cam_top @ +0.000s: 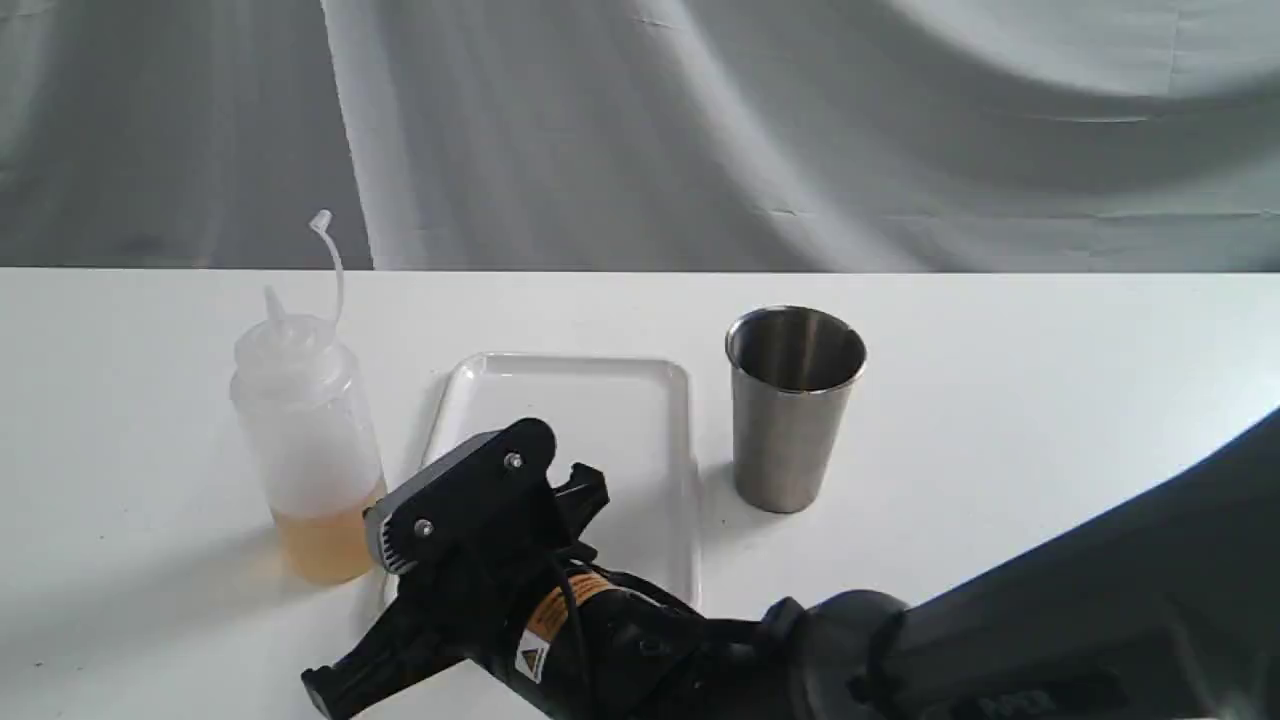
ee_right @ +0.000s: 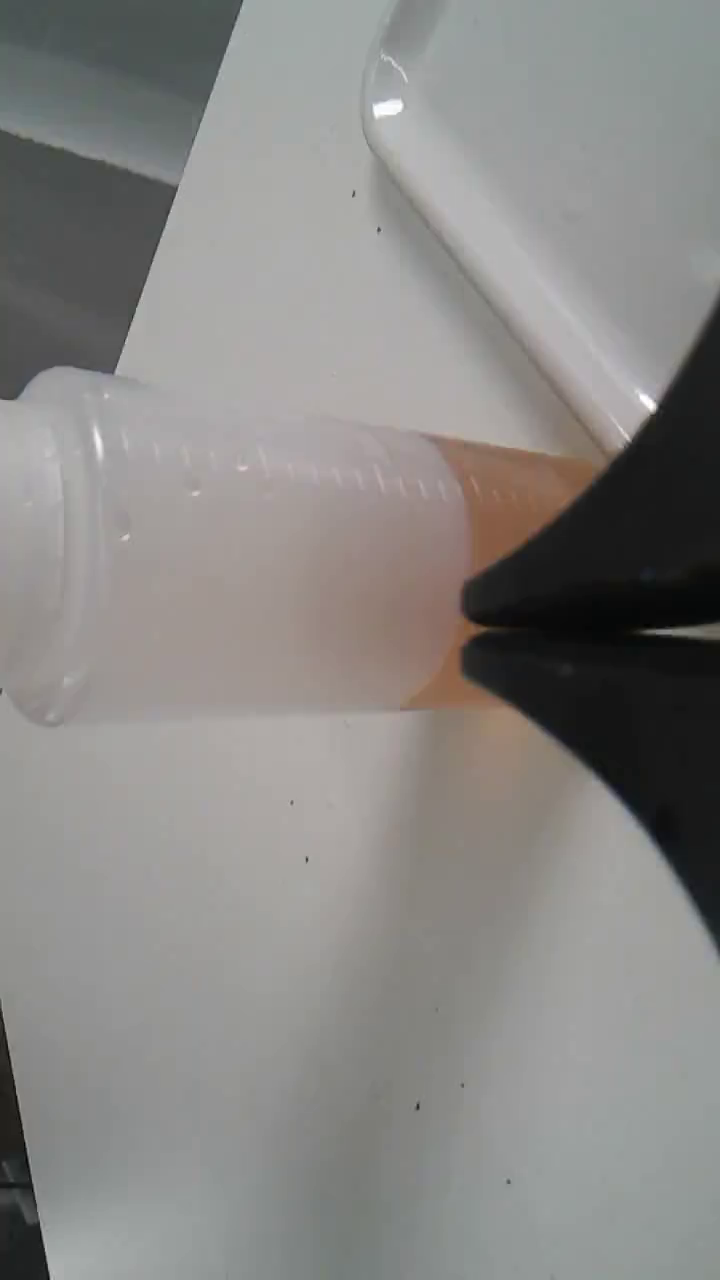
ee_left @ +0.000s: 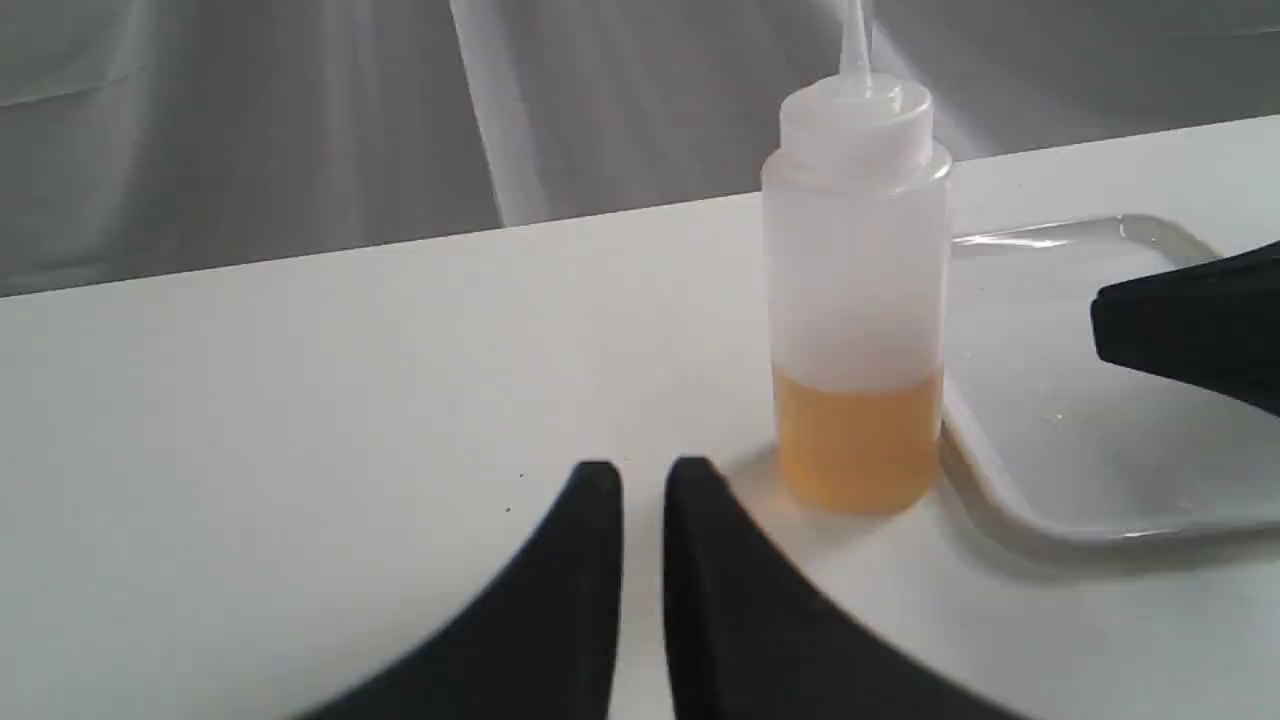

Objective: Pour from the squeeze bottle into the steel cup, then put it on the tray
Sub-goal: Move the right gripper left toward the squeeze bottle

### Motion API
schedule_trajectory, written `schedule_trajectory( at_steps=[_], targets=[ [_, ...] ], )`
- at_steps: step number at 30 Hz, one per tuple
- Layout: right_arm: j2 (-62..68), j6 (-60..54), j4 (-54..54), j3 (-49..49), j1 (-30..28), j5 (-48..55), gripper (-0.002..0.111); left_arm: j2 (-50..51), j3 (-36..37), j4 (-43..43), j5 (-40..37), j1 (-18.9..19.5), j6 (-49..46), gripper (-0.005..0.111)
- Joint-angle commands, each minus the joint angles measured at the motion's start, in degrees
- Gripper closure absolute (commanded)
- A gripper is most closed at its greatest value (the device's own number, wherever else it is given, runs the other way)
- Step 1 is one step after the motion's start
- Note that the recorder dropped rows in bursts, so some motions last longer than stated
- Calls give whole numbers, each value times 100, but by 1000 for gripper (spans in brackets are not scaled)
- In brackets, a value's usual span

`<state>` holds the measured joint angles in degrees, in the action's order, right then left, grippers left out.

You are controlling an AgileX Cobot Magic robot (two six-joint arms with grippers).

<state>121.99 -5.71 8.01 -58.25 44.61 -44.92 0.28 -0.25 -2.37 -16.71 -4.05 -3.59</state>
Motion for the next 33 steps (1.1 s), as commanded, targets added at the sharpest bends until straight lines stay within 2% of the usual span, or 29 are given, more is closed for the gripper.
schedule_trajectory(
  at_steps=[1,14,16,19,22,26,28,30,33],
  targets=[
    [-26,-51,54,41,4,-89,108,-28,25,-16,37,-18,10,98],
    [-26,-262,237,41,4,-68,108,-28,25,-16,37,-18,10,98],
    [-26,-337,275,41,4,-68,105,-28,25,-16,37,-18,10,98],
    [-26,-537,290,41,4,-68,92,-28,25,-16,37,-18,10,98],
    [-26,-827,316,41,4,-54,72,-28,25,-16,37,-18,10,98],
    [-26,-931,368,9,4,131,29,-28,25,-16,37,-18,10,98],
    [-26,-931,381,-86,4,484,16,-28,25,-16,37,-18,10,98],
    [-26,-978,355,-212,4,986,8,-28,25,-16,37,-18,10,98],
    [-26,-989,354,-460,4,1430,6,-28,25,-16,37,-18,10,98]
  ],
)
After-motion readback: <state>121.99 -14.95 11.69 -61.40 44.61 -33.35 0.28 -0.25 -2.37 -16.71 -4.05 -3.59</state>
